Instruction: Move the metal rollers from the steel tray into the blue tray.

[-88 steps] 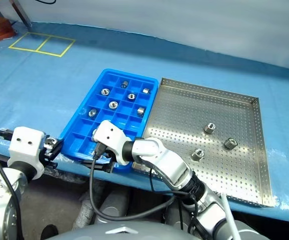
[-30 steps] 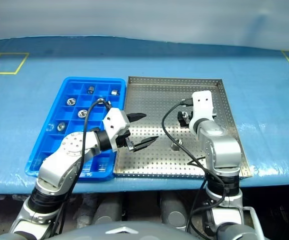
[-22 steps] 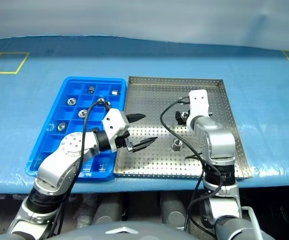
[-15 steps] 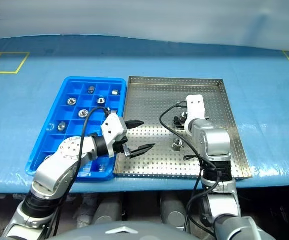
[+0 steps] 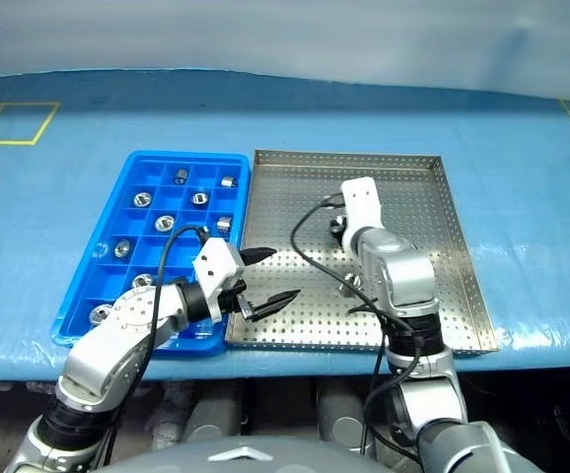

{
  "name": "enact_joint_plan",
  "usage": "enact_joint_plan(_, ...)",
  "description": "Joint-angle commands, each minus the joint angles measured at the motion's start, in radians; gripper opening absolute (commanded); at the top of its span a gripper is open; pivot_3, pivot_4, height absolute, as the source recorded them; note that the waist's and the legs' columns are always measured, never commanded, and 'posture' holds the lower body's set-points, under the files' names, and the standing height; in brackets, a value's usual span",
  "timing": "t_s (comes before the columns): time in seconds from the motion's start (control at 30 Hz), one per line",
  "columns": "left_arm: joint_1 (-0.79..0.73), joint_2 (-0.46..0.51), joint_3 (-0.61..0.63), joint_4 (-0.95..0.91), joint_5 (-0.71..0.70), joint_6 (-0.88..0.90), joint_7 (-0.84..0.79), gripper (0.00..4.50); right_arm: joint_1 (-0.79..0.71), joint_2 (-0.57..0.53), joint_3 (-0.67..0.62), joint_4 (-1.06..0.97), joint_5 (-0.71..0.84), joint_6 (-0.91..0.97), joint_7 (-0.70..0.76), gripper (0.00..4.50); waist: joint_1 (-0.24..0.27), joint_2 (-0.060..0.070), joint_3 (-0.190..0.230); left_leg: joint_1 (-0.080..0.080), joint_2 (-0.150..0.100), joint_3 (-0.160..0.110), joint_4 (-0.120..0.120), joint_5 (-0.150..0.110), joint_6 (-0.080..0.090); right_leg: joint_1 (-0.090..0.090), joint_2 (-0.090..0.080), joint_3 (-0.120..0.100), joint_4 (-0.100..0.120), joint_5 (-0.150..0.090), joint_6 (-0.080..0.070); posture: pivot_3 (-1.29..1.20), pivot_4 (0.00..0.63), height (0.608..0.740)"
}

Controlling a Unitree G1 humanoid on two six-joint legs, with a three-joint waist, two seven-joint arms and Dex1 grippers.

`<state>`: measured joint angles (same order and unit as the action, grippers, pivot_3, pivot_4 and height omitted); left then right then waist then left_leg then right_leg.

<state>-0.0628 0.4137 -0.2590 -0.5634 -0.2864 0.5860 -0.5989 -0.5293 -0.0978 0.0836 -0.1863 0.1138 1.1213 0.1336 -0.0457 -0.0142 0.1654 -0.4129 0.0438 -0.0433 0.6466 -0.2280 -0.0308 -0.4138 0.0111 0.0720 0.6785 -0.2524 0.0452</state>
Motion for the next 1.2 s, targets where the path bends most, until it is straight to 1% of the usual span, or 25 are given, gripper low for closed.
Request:
enact_joint_plan(0.03,0.04,-0.01,0.021,-0.042,0.013,-0.067,0.032,4.5,-0.058,0.06,0.088,-0.079,0.029,-0.014,0.027,1.7,0.003,0.0,0.0,0.0,0.0,0.0,0.0,0.0,0.0,0.0,0.0,0.0,0.0,0.0,0.0,0.09,0.15,0.74)
enact_joint_plan(0.17,0.104,0.004,0.031,-0.063,0.013,-0.105,0.037,4.5,-0.107,0.149,0.179,-0.056,0.048,-0.034,0.054,1.7,0.017,0.0,0.0,0.0,0.0,-0.001,0.0,0.0,0.0,0.0,0.0,-0.001,0.0,0.0,0.0,0.12,0.15,0.74)
enact_joint_plan(0.3,0.141,0.007,0.037,-0.07,0.033,-0.135,0.06,4.5,-0.129,0.177,0.232,-0.001,0.034,-0.069,0.071,1.7,0.036,0.0,0.0,-0.001,-0.001,-0.001,0.0,0.0,0.0,0.0,-0.001,-0.001,-0.001,0.0,0.0,0.14,0.15,0.74)
enact_joint_plan(0.4,0.176,-0.001,0.051,-0.066,0.033,-0.151,0.078,4.5,-0.153,0.208,0.278,0.092,0.022,-0.137,0.089,1.7,0.041,0.0,0.0,0.0,-0.001,-0.001,0.001,0.0,0.0,0.001,-0.002,-0.002,-0.001,0.0,0.0,0.17,0.15,0.74)
enact_joint_plan(0.6,0.224,-0.016,0.048,-0.046,0.048,-0.202,0.088,4.5,-0.211,0.259,0.306,0.303,0.011,-0.26,0.145,1.7,0.048,0.0,0.0,0.0,0.0,-0.001,0.0,0.0,0.0,0.0,0.0,-0.002,-0.001,0.0,-0.001,0.2,0.15,0.74)
enact_joint_plan(0.77,0.263,-0.029,0.041,-0.017,0.051,-0.263,0.075,4.5,-0.247,0.287,0.314,0.409,0.011,-0.328,0.184,1.7,0.061,0.0,0.0,0.0,0.0,-0.001,-0.001,0.0,0.0,0.0,-0.001,-0.002,-0.001,0.0,-0.002,0.21,0.15,0.74)
enact_joint_plan(0.87,0.28,-0.036,0.046,-0.011,0.035,-0.281,0.069,4.5,-0.257,0.297,0.315,0.435,0.011,-0.34,0.191,1.7,0.065,0.0,0.0,0.0,0.0,-0.001,-0.001,0.0,0.0,0.0,-0.001,-0.002,-0.001,-0.001,-0.002,0.22,0.15,0.74)
enact_joint_plan(1.0,0.34,-0.024,0.09,-0.027,-0.006,-0.312,0.045,4.5,-0.268,0.31,0.332,0.443,0.017,-0.352,0.215,1.7,0.066,0.0,0.0,0.0,0.001,0.0,-0.001,0.0,0.0,0.0,-0.001,-0.003,-0.001,-0.001,-0.002,0.23,0.15,0.74)
enact_joint_plan(1.2,0.413,0.025,0.145,-0.046,-0.026,-0.316,0.021,4.5,-0.258,0.316,0.366,0.437,0.017,-0.357,0.238,1.7,0.07,0.001,0.0,0.001,0.001,0.0,-0.002,0.0,0.0,-0.001,0.0,-0.003,0.0,-0.002,-0.004,0.26,0.15,0.74)
